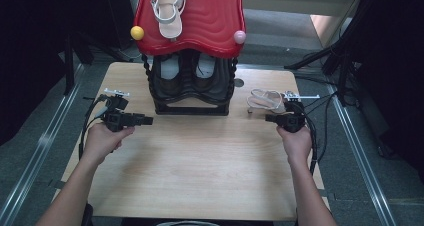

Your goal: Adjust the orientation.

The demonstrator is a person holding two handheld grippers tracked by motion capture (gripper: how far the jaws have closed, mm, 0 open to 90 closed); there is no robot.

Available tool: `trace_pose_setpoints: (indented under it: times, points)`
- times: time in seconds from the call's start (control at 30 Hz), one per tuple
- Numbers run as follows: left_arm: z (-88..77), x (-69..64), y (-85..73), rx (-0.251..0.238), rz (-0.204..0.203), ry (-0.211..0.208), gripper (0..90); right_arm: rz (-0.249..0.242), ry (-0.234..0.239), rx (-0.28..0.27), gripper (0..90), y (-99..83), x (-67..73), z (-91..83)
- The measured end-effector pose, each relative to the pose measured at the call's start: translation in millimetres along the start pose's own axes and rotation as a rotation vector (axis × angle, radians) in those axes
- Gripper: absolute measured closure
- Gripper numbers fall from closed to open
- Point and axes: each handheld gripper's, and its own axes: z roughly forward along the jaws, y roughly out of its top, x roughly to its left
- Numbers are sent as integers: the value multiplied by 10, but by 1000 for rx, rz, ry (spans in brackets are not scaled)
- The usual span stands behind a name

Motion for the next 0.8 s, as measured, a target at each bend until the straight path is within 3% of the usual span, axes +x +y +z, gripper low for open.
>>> trace_pose_setpoints:
  times: [0.4, 0.67, 0.8]
  points:
    - [43, -16, -25, 10, 4, -2, 487, 29, -55, -20, 900, 497, -132, -11]
    - [62, -8, -38, 18, 11, 6, 489, 71, -55, 1, 900, 733, -181, 242]
    - [64, 6, -40, 17, 16, 12, 489, 77, -56, 10, 900, 733, -195, 381]
